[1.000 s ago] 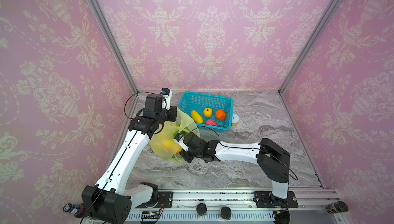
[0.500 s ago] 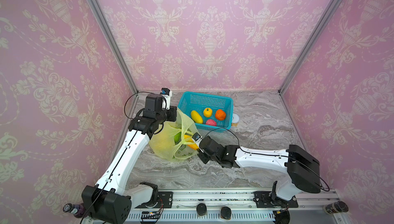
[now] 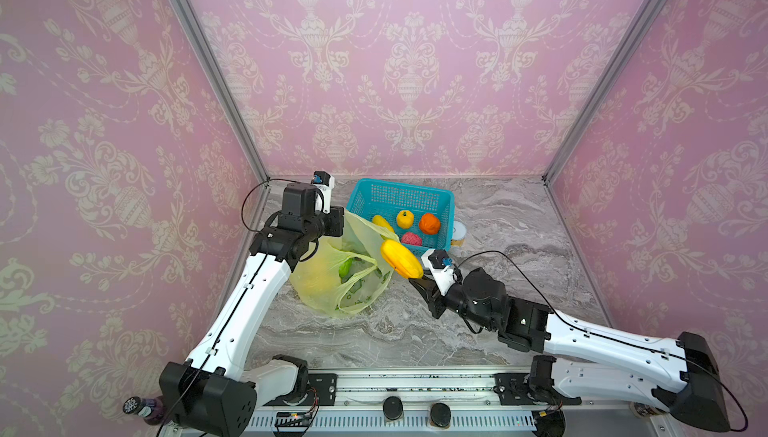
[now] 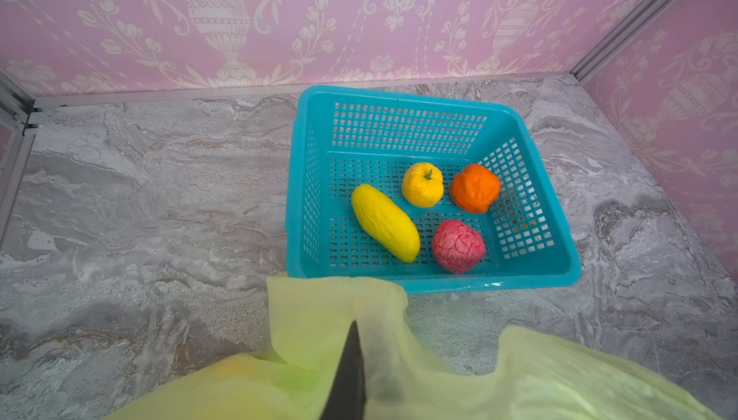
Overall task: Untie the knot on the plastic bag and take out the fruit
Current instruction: 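Grasp the long yellow-orange fruit and lift it out of the bag, then carry the long fruit into the teal basket and open the right gripper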
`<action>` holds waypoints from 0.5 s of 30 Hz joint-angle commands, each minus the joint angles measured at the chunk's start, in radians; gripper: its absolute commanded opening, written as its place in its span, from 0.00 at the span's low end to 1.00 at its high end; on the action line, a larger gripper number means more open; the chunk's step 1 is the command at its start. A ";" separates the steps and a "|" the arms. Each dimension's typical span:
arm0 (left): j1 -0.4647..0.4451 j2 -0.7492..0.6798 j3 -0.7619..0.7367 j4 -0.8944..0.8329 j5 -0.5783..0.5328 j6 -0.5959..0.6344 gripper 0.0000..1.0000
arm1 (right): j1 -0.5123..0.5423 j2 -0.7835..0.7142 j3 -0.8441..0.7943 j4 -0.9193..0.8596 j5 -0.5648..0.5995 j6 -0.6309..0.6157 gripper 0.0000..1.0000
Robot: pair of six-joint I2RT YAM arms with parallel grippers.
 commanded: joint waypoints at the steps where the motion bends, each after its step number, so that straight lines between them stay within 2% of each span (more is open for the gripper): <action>1: 0.008 0.007 0.004 -0.010 -0.008 -0.019 0.00 | -0.082 -0.058 -0.040 0.066 0.038 0.038 0.00; 4: 0.007 0.008 0.004 -0.008 -0.005 -0.019 0.00 | -0.208 -0.032 -0.018 0.039 0.000 0.103 0.00; 7: 0.008 0.010 0.004 -0.009 -0.003 -0.021 0.00 | -0.319 0.087 0.060 -0.020 -0.041 0.158 0.00; 15: 0.007 0.019 0.003 -0.007 0.004 -0.022 0.00 | -0.488 0.590 0.417 -0.189 -0.150 0.202 0.00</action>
